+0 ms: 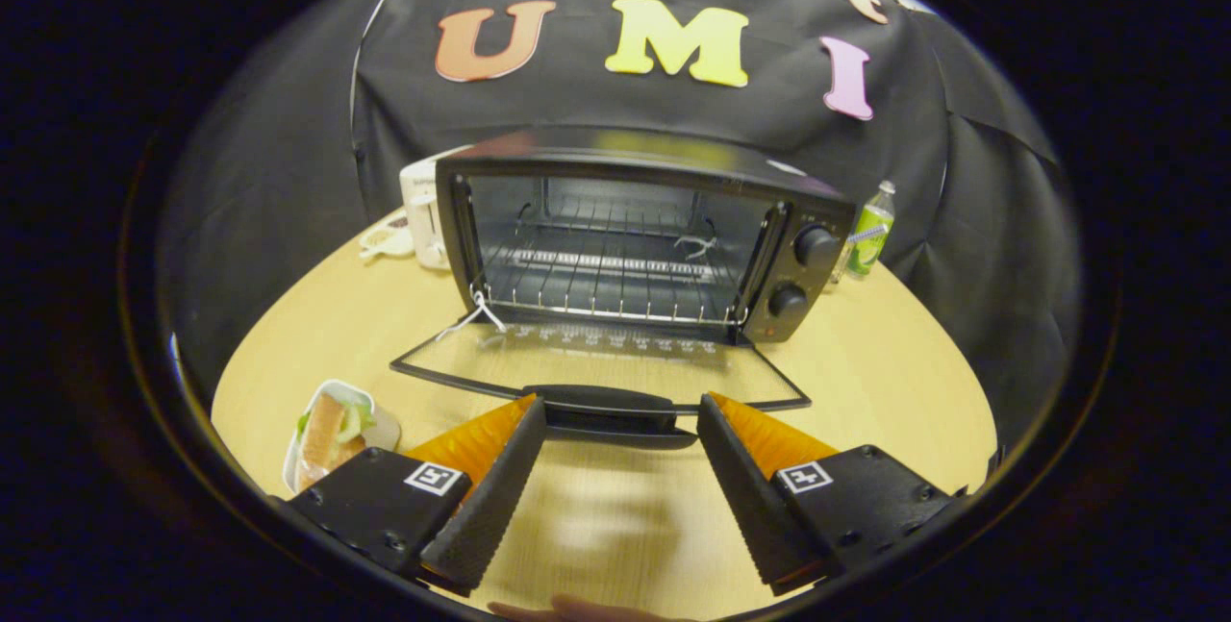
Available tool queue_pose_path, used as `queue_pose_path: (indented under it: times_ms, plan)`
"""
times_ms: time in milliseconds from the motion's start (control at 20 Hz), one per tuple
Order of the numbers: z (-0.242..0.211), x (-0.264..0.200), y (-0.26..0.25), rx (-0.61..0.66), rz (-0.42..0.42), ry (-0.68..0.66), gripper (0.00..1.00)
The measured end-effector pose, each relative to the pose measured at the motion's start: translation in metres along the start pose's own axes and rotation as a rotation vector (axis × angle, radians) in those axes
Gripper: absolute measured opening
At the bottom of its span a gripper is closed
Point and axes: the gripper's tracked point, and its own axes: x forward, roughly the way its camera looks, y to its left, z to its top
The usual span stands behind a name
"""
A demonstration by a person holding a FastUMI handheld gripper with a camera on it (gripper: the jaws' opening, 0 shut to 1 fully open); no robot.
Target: Open the toaster oven, put the food inside, and close the toaster oven door.
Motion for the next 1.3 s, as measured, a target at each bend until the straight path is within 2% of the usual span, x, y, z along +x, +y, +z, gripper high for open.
queue_pose_path:
  times_ms: [150, 250, 450, 500, 650, 750, 850, 1050, 1150, 1300]
  plan:
    - [-0.02, 0.011, -0.004, -0.003, -0.028, 0.064, 1.0]
    - [-0.026, 0.01, 0.001, 0.007, 0.003, 0.074, 1.0]
    - [-0.008, -0.004, -0.003, -0.009, -0.001, 0.018, 1.0]
    - [-0.001, -0.01, 0.0, 0.001, 0.023, 0.002, 1.0]
    - [0.016, -0.034, 0.029, 0.071, 0.193, -0.029, 1.0]
    - [0.015, -0.049, 0.046, 0.12, 0.298, 0.021, 1.0]
    - [0.007, -0.057, 0.064, 0.158, 0.383, 0.108, 0.97]
    - [-0.025, -0.081, 0.112, 0.242, 0.605, 0.379, 0.92]
    - [-0.03, -0.088, 0.125, 0.267, 0.662, 0.454, 0.91]
    - [-0.027, -0.084, 0.135, 0.264, 0.695, 0.452, 0.89]
